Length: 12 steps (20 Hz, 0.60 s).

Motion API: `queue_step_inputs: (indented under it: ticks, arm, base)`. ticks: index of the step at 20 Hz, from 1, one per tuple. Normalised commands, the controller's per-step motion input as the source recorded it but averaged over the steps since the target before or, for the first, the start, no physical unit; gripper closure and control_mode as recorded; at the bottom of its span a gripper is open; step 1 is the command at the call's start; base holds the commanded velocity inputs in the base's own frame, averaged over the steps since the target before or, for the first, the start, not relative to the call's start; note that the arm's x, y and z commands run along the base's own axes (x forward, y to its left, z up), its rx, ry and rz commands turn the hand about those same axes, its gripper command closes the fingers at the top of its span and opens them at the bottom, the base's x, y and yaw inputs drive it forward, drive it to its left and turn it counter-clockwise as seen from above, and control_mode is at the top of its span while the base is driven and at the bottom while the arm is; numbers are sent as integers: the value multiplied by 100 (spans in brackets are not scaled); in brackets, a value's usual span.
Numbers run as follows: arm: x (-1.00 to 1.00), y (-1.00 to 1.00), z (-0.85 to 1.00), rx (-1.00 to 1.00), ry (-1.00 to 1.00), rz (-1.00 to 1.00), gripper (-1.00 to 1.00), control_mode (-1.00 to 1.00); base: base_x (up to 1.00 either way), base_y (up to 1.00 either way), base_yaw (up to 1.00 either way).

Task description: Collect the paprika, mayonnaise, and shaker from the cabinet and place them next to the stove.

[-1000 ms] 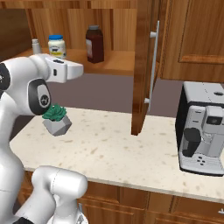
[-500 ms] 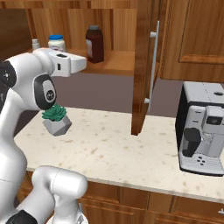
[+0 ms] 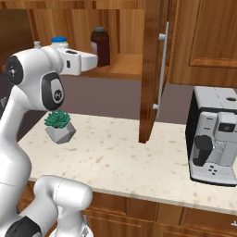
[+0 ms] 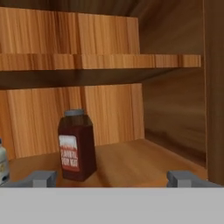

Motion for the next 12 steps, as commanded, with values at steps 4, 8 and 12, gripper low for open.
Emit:
queue_step_inputs:
  ticks: [4,8,12]
  arm:
    - [0,-18,17,0,0,0,-100,-100]
    - [14,-2,22,0,0,0,-100,-100]
    - [1,-16,15,0,0,0,-100,-100]
  base:
    - [0,0,0]
    - [0,0,0]
    - [0,0,0]
